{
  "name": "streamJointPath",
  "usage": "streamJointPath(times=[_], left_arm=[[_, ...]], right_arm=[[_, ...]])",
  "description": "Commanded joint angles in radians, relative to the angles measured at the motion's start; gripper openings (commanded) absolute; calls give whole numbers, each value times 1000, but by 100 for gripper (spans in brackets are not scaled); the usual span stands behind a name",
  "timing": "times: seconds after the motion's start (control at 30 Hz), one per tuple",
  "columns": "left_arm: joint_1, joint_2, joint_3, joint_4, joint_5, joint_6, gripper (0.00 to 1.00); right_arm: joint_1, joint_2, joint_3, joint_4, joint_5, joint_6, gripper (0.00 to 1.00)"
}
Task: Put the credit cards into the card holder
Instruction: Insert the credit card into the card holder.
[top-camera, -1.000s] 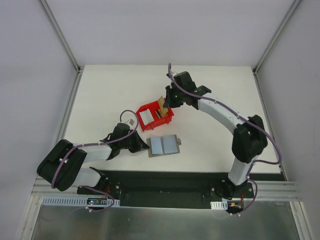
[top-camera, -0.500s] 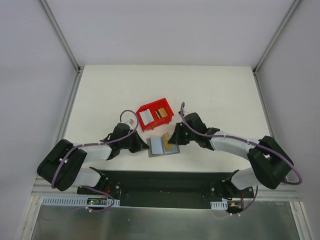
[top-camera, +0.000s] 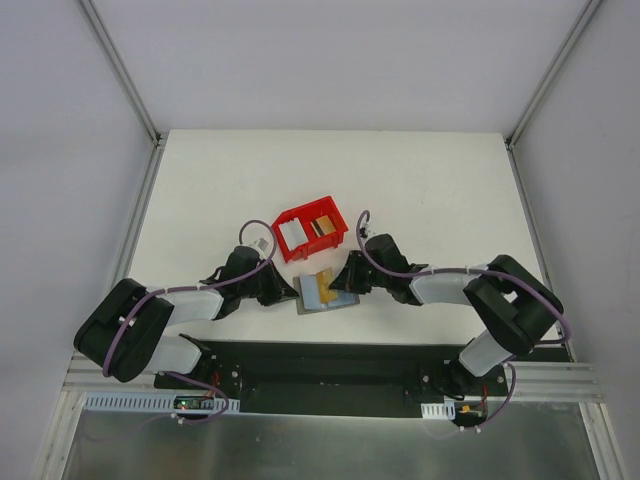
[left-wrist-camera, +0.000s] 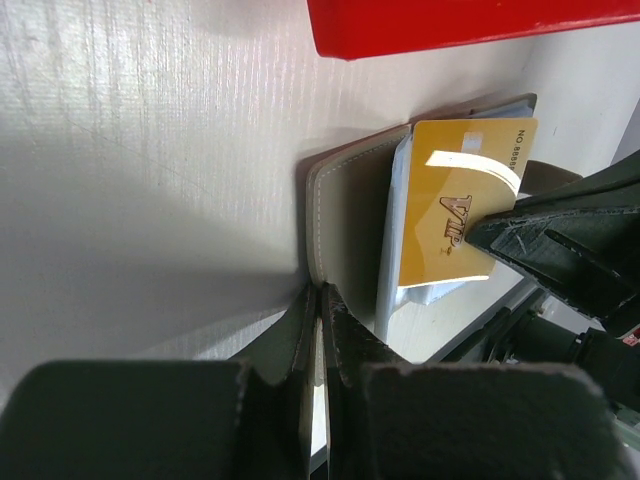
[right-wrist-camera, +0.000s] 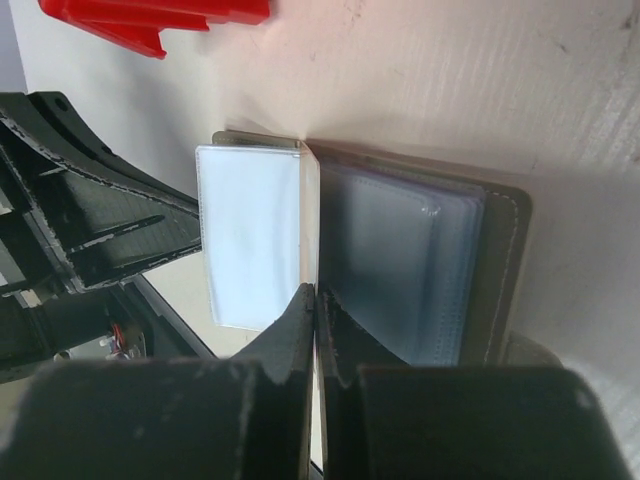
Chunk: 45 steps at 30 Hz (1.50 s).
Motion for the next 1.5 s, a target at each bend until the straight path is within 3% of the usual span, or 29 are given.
streamJointPath(times=[0.0,0.27,0.83,1.03,1.3,1.47], left_arm=[[-10,26,-37,-97,-50,21,0],[-10,9,-47,-97,-57,16,0],[-10,15,-52,-91,-62,16,0],[-10,6,-54,-102,-77,13,0],[-10,17,-44,-97,-74,18,0],[-10,15,-47,-92,-71,10,0]], right_arm=[[7,29,-17,67,-12,17,0],[15,-36,-62,-8,38,-9,0],[62,89,-25,61,-4,27,0],[50,21,-71,26,19,30,1],[90,128,42,-10,-73,47,3],[111,150,85,-14,-75,56,11]])
